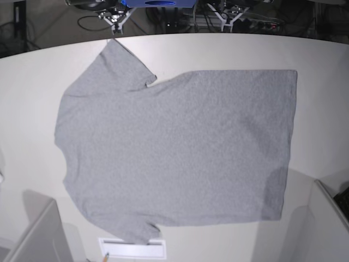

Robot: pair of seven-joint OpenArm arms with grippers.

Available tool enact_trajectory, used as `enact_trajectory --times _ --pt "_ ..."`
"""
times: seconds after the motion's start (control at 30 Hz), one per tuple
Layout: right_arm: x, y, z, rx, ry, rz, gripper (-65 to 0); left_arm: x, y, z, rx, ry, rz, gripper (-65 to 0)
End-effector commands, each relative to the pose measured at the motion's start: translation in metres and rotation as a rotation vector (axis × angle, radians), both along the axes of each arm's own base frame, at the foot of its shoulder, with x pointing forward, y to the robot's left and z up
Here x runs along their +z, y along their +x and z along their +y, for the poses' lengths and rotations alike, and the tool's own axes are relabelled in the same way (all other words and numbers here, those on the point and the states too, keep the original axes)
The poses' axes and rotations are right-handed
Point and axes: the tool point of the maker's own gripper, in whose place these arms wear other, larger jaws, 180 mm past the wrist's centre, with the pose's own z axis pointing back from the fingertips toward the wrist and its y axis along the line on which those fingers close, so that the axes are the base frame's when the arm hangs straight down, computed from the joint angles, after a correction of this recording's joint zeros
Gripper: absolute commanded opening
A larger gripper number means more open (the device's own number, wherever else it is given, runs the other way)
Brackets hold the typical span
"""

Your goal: Fold the T-shirt properly

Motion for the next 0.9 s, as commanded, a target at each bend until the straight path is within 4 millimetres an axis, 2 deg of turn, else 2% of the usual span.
enact_trajectory --times 0.0,0.03,0.1,0.13,0.2,0.23,0.27,0.37,0.43,0.47,0.63,0.67,0.7,0.77,0.83,0.87 --pt "0.001 -0.006 -0.011 -0.006 -0.021 0.013 -50.1 0.0 -0.008 0.002 -0.011 0.008 0.015 -64.7" --pt "0.001 -0.007 -0.011 -0.008 -0.021 0.015 -40.1 0.0 -0.009 0.002 -0.011 0.008 0.016 -64.7" --pt "0.001 -0.013 -0.011 -0.008 -0.021 0.027 -24.5 0.0 -0.01 0.003 -0.002 0.008 0.018 -64.5" --pt "0.001 -0.019 -0.011 -0.008 -0.021 0.038 -22.4 0.0 -0.01 0.003 0.0 0.008 0.018 -64.5" --pt "0.002 -0.033 -0.01 0.0 -0.02 0.057 -25.7 0.0 -0.006 0.003 0.0 0.008 0.014 -64.3" --pt "0.003 -0.036 -0.009 0.0 -0.018 0.06 -29.9 0.0 -0.006 0.003 0.001 0.009 0.016 -64.3" --pt "0.003 -0.037 -0.009 0.0 -0.018 0.061 -36.5 0.0 -0.004 0.003 0.001 0.009 0.014 -64.3" --pt "0.003 -0.037 -0.009 0.0 -0.018 0.061 -65.0 0.0 -0.004 0.003 0.001 0.009 0.014 -64.2" --pt "0.003 -0.037 -0.009 0.0 -0.018 0.061 -65.0 0.0 -0.004 0.003 0.001 0.009 0.013 -61.5" --pt "0.003 -0.037 -0.009 0.0 -0.018 0.061 -65.0 0.0 -0.004 0.003 0.002 0.01 0.016 -57.1" --pt "0.003 -0.036 -0.009 0.0 -0.018 0.06 -65.0 0.0 -0.005 0.003 -0.012 0.01 0.018 -20.2" --pt "0.002 -0.036 -0.009 0.0 -0.018 0.058 -65.0 0.0 -0.005 0.003 -0.017 0.009 0.015 -14.6" --pt "0.002 -0.035 -0.009 0.0 -0.018 0.055 -65.0 0.0 -0.007 0.003 -0.017 0.009 0.018 -12.3" --pt "0.003 -0.036 -0.01 0.0 -0.019 0.057 -65.0 0.0 -0.009 0.003 -0.011 0.009 0.019 -16.5" --pt "0.003 -0.037 -0.012 0.0 -0.022 0.057 -65.0 0.0 -0.01 0.003 -0.002 0.01 0.021 -27.0" --pt "0.003 -0.038 -0.012 0.002 -0.023 0.061 -65.0 0.0 -0.01 0.003 0.0 0.01 0.025 -34.9"
